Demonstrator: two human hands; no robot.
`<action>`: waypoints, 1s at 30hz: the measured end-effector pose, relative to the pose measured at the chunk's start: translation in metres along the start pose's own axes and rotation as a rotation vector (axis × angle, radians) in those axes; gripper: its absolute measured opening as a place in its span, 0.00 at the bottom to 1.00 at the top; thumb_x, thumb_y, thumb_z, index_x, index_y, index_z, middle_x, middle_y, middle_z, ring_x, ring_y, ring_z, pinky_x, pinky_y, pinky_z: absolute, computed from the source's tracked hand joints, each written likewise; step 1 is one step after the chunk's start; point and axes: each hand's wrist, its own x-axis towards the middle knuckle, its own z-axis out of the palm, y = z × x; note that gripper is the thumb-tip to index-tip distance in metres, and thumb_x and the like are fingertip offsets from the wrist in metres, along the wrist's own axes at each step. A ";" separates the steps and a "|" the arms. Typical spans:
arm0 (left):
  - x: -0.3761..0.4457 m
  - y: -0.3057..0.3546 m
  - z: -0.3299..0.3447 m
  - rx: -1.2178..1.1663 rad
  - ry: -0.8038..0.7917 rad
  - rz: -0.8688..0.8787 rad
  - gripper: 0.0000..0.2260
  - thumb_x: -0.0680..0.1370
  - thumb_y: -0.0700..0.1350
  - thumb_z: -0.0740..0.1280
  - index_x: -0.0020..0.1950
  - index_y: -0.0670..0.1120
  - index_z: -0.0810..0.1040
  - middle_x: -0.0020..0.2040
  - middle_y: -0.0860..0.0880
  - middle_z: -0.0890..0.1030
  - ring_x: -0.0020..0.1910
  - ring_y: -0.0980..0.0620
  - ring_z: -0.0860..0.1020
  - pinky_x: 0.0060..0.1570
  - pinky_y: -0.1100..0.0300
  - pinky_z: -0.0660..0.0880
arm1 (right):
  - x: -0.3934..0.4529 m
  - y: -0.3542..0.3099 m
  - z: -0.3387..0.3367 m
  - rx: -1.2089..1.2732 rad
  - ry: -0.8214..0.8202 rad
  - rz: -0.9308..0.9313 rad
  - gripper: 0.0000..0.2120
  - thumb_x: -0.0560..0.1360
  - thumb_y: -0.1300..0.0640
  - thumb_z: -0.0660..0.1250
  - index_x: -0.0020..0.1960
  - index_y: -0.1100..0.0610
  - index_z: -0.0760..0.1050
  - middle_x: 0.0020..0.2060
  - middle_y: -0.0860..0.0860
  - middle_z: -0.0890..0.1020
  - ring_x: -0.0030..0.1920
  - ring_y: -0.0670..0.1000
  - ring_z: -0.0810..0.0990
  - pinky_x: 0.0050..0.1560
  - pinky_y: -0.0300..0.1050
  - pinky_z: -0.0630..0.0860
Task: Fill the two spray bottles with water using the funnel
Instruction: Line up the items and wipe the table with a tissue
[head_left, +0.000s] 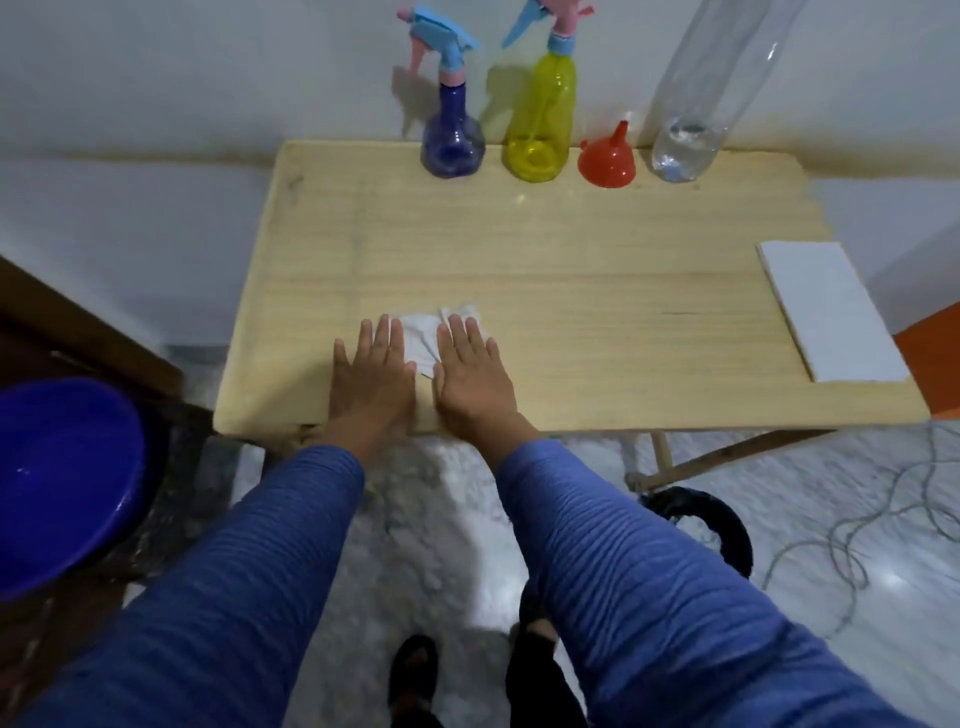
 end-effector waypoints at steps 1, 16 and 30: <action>-0.007 -0.017 0.002 0.000 -0.009 -0.023 0.25 0.82 0.50 0.45 0.76 0.43 0.42 0.78 0.47 0.45 0.77 0.47 0.44 0.72 0.44 0.47 | -0.001 -0.017 0.008 -0.005 -0.008 -0.021 0.25 0.82 0.55 0.46 0.77 0.58 0.44 0.77 0.53 0.44 0.77 0.53 0.41 0.75 0.50 0.40; -0.052 0.034 0.015 -0.152 0.018 0.192 0.25 0.83 0.50 0.45 0.76 0.43 0.41 0.78 0.47 0.43 0.76 0.48 0.41 0.72 0.46 0.41 | -0.070 0.034 0.006 -0.116 0.014 0.068 0.24 0.83 0.54 0.42 0.77 0.58 0.41 0.77 0.54 0.42 0.77 0.52 0.40 0.75 0.49 0.40; -0.027 0.288 0.003 -0.150 -0.055 0.461 0.27 0.82 0.55 0.44 0.76 0.44 0.38 0.77 0.47 0.40 0.76 0.48 0.37 0.72 0.47 0.37 | -0.133 0.277 -0.074 0.032 0.109 0.214 0.25 0.83 0.52 0.47 0.77 0.57 0.45 0.77 0.53 0.44 0.77 0.51 0.42 0.76 0.51 0.42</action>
